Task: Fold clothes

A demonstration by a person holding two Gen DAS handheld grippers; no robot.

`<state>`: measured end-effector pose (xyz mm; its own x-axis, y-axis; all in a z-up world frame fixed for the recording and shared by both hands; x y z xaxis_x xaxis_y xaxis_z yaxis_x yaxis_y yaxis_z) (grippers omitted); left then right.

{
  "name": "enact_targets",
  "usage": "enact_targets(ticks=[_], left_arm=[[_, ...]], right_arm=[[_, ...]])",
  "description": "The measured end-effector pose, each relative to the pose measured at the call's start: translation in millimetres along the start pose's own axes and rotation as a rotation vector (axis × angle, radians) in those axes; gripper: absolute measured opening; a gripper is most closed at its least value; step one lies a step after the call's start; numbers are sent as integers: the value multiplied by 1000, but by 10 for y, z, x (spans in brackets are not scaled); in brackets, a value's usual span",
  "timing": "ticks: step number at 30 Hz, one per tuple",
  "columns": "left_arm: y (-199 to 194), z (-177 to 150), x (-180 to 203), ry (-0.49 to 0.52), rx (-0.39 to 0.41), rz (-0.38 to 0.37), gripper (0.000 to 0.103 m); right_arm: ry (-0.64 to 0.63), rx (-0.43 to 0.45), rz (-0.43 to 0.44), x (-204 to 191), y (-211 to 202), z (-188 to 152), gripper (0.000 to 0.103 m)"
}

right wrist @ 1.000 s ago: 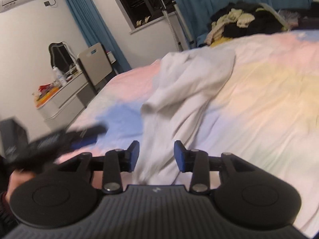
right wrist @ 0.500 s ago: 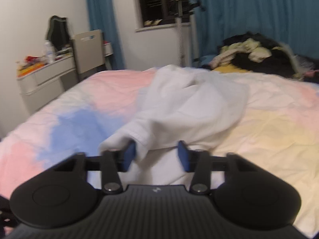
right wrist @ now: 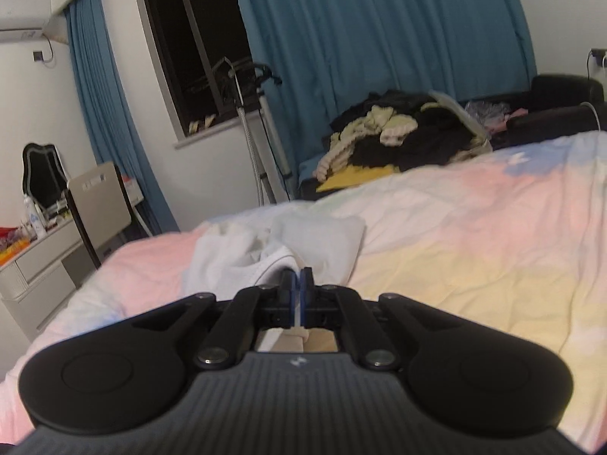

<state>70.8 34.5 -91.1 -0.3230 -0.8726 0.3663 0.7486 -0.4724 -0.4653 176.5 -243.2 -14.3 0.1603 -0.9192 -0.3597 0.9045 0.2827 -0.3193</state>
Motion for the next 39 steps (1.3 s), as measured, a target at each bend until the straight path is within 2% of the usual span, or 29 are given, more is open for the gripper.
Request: enact_targets(ticks=[4, 8, 10, 12, 14, 16, 18, 21, 24, 26, 27, 28, 29, 30, 31, 33, 35, 37, 39], left_arm=[[-106, 70, -18, 19, 50, 64, 9], [-152, 99, -19, 19, 68, 79, 9], [-177, 117, 22, 24, 78, 46, 9], [-191, 125, 88, 37, 81, 16, 9], [-171, 113, 142, 67, 77, 6, 9], [-133, 92, 159, 79, 65, -2, 9], [-86, 73, 139, 69, 46, -5, 9], [-18, 57, 99, 57, 31, -2, 9], [28, 49, 118, 73, 13, -7, 10], [55, 23, 175, 94, -10, -28, 13], [56, 0, 217, 114, -23, -38, 18], [60, -26, 268, 141, -34, -47, 31], [70, -54, 320, 169, -40, -56, 39], [83, -81, 368, 194, -45, -64, 49], [95, -108, 417, 219, -50, -73, 49], [142, -166, 503, 262, -69, -86, 49], [240, -253, 565, 292, -107, -84, 49], [345, -340, 621, 338, -131, -55, 49], [449, -383, 645, 368, -150, -24, 49]], right_arm=[[-7, 3, 13, 24, -155, 64, 3], [-13, -74, -33, 78, -188, -15, 7], [3, -157, -74, 161, -148, -117, 25], [57, -202, -81, 256, -149, -219, 31], [119, -234, -83, 333, -158, -309, 31], [179, -238, -88, 374, -197, -343, 40], [239, -238, -94, 414, -239, -371, 44], [302, -243, -90, 450, -306, -416, 45], [388, -286, -60, 467, -347, -573, 46], [466, -326, -29, 483, -319, -695, 46], [496, -345, -18, 499, -274, -722, 46], [498, -352, -18, 506, -232, -728, 46], [491, -356, -22, 509, -191, -731, 46], [435, -358, -38, 493, -137, -699, 47], [363, -359, -57, 469, -77, -655, 49], [121, -405, -91, 294, 92, -678, 50], [-104, -455, -70, 45, 218, -769, 48], [-241, -440, -56, -164, 208, -795, 49], [-315, -439, -27, -294, 159, -808, 54]])
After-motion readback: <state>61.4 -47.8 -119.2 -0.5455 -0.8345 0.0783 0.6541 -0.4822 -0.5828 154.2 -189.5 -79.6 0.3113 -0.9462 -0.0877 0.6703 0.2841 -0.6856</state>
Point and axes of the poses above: each gripper's, at about its wrist camera, not at the fingertips, and y roughly the way its jaws point, x to its right, z to its top, the point moved 4 cm from there along y, roughly the way its jaws point, and after that the axes turned 4 degrees about y, right-handed, at the moved point
